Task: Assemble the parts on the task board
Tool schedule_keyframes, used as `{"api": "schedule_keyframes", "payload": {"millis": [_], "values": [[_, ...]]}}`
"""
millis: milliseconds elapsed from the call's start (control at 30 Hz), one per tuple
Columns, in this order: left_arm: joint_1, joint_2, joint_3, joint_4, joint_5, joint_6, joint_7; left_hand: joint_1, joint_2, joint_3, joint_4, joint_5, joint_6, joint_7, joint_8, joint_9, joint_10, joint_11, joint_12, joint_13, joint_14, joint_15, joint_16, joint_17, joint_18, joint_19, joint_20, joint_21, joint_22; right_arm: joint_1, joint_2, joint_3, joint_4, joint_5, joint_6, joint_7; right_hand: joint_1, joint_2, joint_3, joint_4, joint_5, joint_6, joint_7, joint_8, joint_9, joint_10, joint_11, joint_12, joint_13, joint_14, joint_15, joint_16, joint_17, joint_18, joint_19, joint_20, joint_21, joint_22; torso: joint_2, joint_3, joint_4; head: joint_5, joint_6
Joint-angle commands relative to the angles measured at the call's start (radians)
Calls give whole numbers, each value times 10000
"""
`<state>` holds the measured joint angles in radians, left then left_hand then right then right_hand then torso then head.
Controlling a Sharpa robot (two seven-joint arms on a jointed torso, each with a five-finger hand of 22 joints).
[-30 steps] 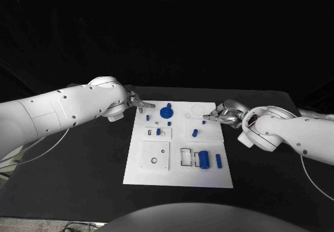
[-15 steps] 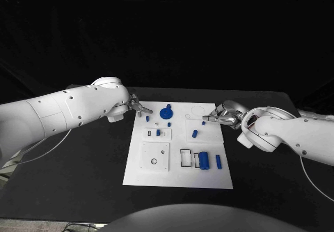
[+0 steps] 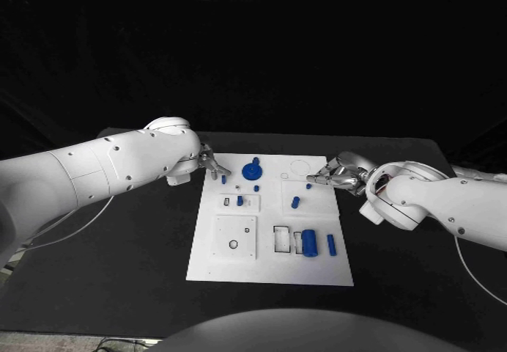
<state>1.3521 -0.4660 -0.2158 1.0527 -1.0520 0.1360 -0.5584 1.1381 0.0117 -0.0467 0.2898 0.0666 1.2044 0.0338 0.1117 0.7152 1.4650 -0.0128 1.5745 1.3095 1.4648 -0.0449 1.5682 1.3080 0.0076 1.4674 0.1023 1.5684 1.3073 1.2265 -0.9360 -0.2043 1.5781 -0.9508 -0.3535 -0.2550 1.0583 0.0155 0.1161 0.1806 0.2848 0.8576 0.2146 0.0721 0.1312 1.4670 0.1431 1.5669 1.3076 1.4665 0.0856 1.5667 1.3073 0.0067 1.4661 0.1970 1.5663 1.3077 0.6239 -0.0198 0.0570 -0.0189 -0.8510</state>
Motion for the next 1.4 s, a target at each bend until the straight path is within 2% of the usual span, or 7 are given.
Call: {"api": "schedule_keyframes", "payload": {"millis": [33, 300, 867, 1067, 1400], "values": [[-9, 64, 3, -30, -10, 269, 102, 52, 26, 29, 26, -47, 63, 6, 3, -1, 1058, -60, -37, 2613, 1060, -88, 26, 2628, -76, 1034, 75, 24, 2634, -6, 11, 0, 14, -94, 145, -10, 65, 57, -43, -5, 47, -14, 55, 39, 11, 1038, 87, 39, 2632, 1043, 94, 41, 2635, -67, 1047, 38, 45, 2631, -6, 3, -1, -12, -1], [-17, 121, 4, -59, 50, 352, 159, -256, 130, -306, 32, -61, 144, 1, 58, 89, 1058, -64, -37, 2613, 1060, -90, 26, 2628, -76, 1034, 74, 24, 2634, -6, 3, 0, 20, -94, 151, -25, 65, 57, -43, -5, 47, -14, 55, 39, 11, 1038, 87, 39, 2632, 1043, 94, 41, 2635, -67, 1047, 38, 45, 2631, -2, 2, -4, -7, -33], [-27, 316, 4, -235, 112, 620, 104, -198, 308, -492, 19, -63, 230, -66, 258, 402, 1058, -124, -37, 2613, 1060, -111, 26, 2628, -76, 1034, 54, 24, 2634, -5, 6, 0, 30, -94, 169, -30, 65, 57, -43, -5, 47, -14, 55, 39, 11, 1038, 87, 39, 2632, 1043, 94, 41, 2635, -67, 1047, 38, 45, 2631, -6, 6, 1, -45, -50], [-37, 395, 4, -371, 144, 741, 29, 222, 602, -477, -1, -58, 89, -94, 333, 663, 1058, -152, -37, 2613, 1060, -123, 26, 2628, -76, 1034, 27, 24, 2634, -5, 7, 0, 36, -94, 170, -30, 65, 57, -43, -5, 47, -14, 55, 39, 11, 1038, 87, 39, 2632, 1043, 94, 41, 2635, -67, 1047, 38, 45, 2631, -5, 5, 1, -53, -48], [-77, 443, 4, -486, 142, 860, -31, 390, 749, -484, 12, -56, 41, -98, 369, 782, 1058, -158, -37, 2613, 1060, -124, 26, 2628, -76, 1034, 16, 24, 2634, -5, -2, 0, 48, -94, 169, -36, 65, 57, -43, -5, 47, -14, 55, 39, 11, 1038, 87, 39, 2632, 1043, 94, 41, 2635, -67, 1047, 38, 45, 2631, -1, 2, 10, -44, -69]]}}
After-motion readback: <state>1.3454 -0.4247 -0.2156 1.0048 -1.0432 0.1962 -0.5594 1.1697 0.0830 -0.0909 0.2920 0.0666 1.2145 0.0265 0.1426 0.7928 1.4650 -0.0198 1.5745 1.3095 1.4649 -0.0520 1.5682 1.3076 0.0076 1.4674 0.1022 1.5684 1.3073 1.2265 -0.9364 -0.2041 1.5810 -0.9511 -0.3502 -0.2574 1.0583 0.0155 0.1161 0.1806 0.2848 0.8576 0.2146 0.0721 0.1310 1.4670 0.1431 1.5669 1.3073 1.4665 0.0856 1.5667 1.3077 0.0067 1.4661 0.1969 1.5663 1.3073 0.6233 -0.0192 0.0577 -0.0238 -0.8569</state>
